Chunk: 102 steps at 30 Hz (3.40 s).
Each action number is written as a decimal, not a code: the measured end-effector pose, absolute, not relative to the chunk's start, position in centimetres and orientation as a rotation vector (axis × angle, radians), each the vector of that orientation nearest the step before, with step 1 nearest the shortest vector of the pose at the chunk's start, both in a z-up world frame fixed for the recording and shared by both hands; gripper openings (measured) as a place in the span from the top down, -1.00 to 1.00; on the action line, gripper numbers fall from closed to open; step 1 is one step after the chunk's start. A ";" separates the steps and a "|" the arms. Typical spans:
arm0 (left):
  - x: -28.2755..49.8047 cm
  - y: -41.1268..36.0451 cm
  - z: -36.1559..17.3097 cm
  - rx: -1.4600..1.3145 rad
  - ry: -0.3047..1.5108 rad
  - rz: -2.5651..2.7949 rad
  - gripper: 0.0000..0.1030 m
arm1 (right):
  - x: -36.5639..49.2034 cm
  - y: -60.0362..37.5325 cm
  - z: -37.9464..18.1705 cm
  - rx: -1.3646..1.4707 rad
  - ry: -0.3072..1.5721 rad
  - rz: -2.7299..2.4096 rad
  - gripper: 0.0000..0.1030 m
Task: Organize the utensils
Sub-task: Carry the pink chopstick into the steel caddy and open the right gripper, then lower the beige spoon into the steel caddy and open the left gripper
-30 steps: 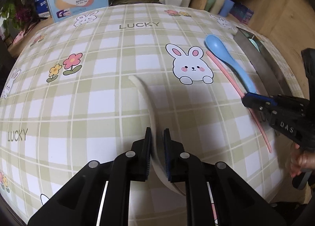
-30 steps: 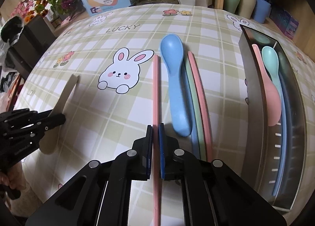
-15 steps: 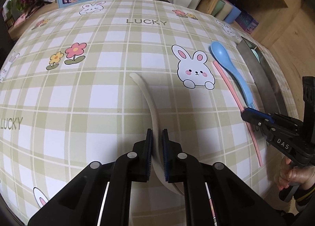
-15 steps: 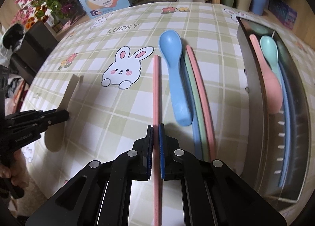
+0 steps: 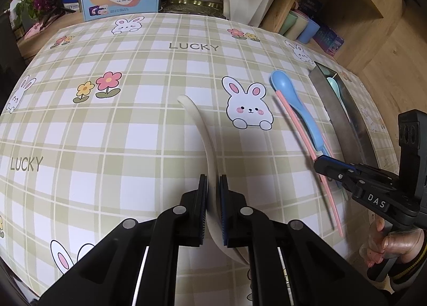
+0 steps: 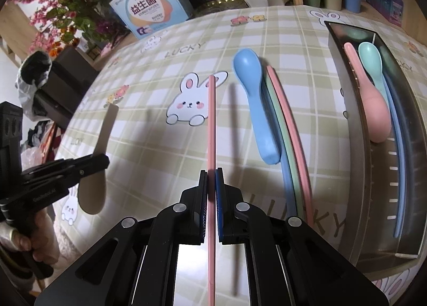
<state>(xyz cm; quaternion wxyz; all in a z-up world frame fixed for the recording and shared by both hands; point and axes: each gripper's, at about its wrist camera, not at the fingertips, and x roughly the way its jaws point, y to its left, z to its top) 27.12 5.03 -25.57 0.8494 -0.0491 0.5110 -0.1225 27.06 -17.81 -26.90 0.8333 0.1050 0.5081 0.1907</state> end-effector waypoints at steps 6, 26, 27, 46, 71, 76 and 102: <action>27.4 4.8 -24.3 -0.111 1.047 -0.258 0.83 | 27.3 -20.1 -24.5 0.290 0.990 0.398 0.89; 28.5 1.4 -23.3 -0.091 1.035 -0.298 0.83 | 31.7 -31.3 -26.0 0.365 0.979 0.145 0.89; 28.6 1.4 -23.2 -0.091 1.035 -0.299 0.83 | 31.7 -31.5 -26.3 0.370 0.987 0.145 0.89; 28.4 1.2 -22.9 -0.091 1.038 -0.306 0.83 | 31.2 -31.8 -27.7 0.457 1.032 0.149 0.86; 27.1 -1.7 -19.1 -0.072 0.982 -0.392 0.83 | 26.9 -32.6 -22.6 0.281 0.934 0.020 0.00; 27.3 -3.4 -18.6 -0.055 0.987 -0.422 0.83 | 26.3 -33.2 -22.6 0.297 0.938 0.031 -0.10; 36.9 -22.6 -22.0 0.131 1.140 -0.531 0.83 | 26.1 -42.0 -22.5 0.495 0.879 -0.008 -0.67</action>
